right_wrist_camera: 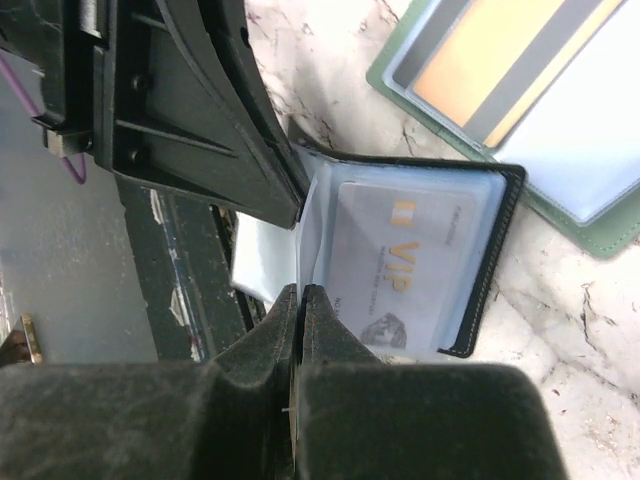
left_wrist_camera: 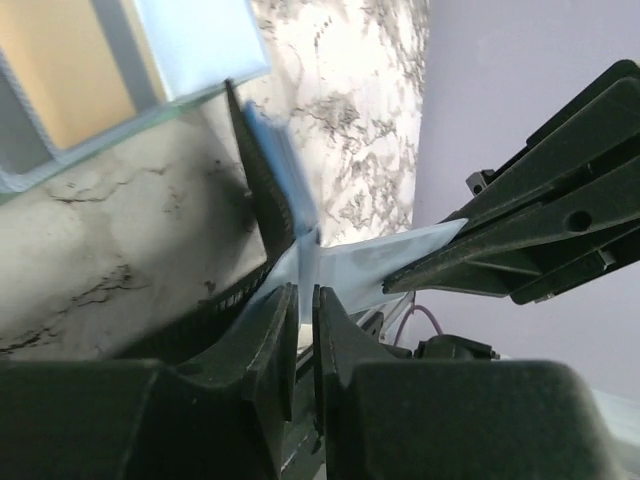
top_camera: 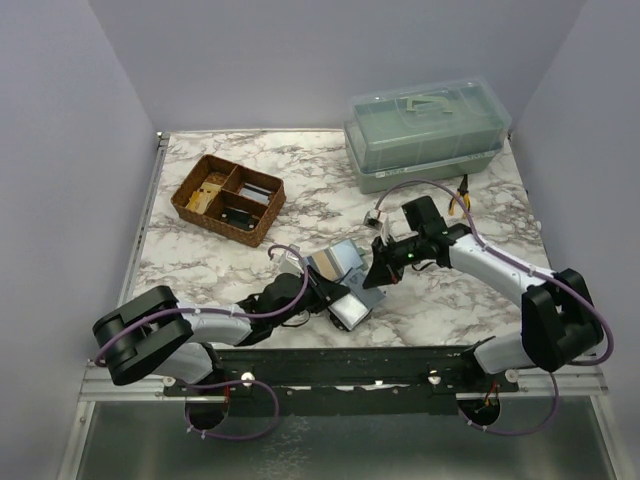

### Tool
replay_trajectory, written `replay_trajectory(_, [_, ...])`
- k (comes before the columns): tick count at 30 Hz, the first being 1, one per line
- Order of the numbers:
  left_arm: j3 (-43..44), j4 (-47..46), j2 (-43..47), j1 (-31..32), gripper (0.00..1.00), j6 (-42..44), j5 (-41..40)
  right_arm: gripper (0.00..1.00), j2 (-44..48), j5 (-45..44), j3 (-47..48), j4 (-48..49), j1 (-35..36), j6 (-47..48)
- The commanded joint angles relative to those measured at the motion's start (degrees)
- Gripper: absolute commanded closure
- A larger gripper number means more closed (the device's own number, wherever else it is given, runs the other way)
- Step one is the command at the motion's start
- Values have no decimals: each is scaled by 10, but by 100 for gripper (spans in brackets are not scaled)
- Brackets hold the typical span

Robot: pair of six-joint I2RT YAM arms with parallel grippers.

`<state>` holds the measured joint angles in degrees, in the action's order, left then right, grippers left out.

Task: Take the credit cards out of the card holder
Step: Remove the credit card from the card holder.

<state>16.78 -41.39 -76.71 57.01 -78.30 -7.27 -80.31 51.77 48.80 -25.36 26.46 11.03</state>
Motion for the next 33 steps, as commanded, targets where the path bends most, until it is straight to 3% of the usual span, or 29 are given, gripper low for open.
replay_trajectory(1, [-15,-25,-20,-17,84,-29,15,100,-32,-23,21,-5,21,-1])
replay_trajectory(10, [-38,-25,-54,-43,84,-50,48,84,-86,-3,36,6,62,-7])
replay_trajectory(19, [-62,-24,-44,-51,83,-61,72,68,-130,117,41,-18,71,8])
replay_trajectory(28, [-100,-19,7,-51,79,-86,101,68,-155,121,41,-17,96,8])
replay_trajectory(33, [-96,-12,13,-50,73,-92,130,68,-170,81,49,-17,109,2])
